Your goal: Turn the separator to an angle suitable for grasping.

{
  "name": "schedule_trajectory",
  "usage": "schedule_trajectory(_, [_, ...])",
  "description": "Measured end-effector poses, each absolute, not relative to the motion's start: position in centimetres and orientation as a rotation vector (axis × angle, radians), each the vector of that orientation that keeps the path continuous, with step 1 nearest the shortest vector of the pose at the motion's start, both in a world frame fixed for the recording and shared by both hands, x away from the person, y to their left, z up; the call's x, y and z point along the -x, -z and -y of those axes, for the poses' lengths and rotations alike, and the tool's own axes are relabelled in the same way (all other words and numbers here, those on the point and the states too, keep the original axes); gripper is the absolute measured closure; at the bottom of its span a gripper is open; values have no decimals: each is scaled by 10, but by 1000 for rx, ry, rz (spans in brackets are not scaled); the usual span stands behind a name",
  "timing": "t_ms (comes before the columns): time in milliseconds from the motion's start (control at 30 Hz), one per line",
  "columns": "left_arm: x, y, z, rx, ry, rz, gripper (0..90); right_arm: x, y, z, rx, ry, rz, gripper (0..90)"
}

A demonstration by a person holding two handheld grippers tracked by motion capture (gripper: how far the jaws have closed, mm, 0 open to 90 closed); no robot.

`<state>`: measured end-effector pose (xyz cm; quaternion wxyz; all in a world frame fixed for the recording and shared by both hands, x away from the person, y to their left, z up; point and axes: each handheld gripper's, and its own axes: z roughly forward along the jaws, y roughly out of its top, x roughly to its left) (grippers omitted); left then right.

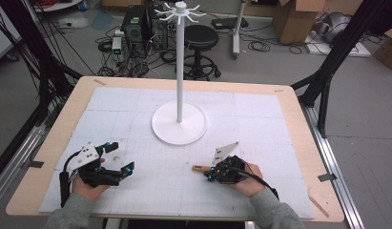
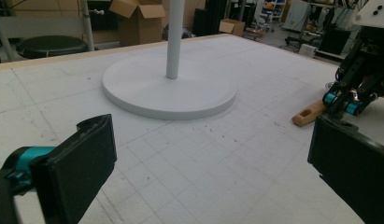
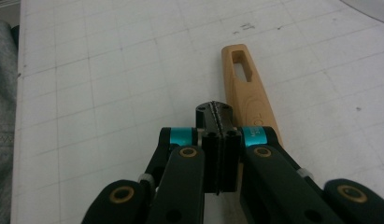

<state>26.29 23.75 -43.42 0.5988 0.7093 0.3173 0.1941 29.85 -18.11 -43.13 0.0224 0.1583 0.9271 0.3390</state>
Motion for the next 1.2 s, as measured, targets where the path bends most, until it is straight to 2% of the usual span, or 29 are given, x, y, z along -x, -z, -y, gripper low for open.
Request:
schedule_trajectory(633, [-261,435,-237,-1655,-451,-737,18,-316,432,182,-591,-1078,-2814,900])
schedule_trajectory(933, [-260,435,-238,-1654,-453,-731,17,-318,412,200,-609,-1189,-2756,898])
schedule_trajectory(967, [-260,435,-238,-1649,-453,-731,17,-318,409,203,-602,-1192,-2766,849])
schedule_trajectory(1000, [-260,435,-238,-1649,-453,-731,18,-318,409,203,-602,-1192,-2766,849])
schedule_trajectory(1133, [-260,435,-239,-1653,-452,-730,18,-317,403,207,-534,-1189,-2794,663])
schedule_trajectory(1200, [-260,435,-239,-1652,-453,-731,18,-317,400,208,-502,-1194,-2791,615])
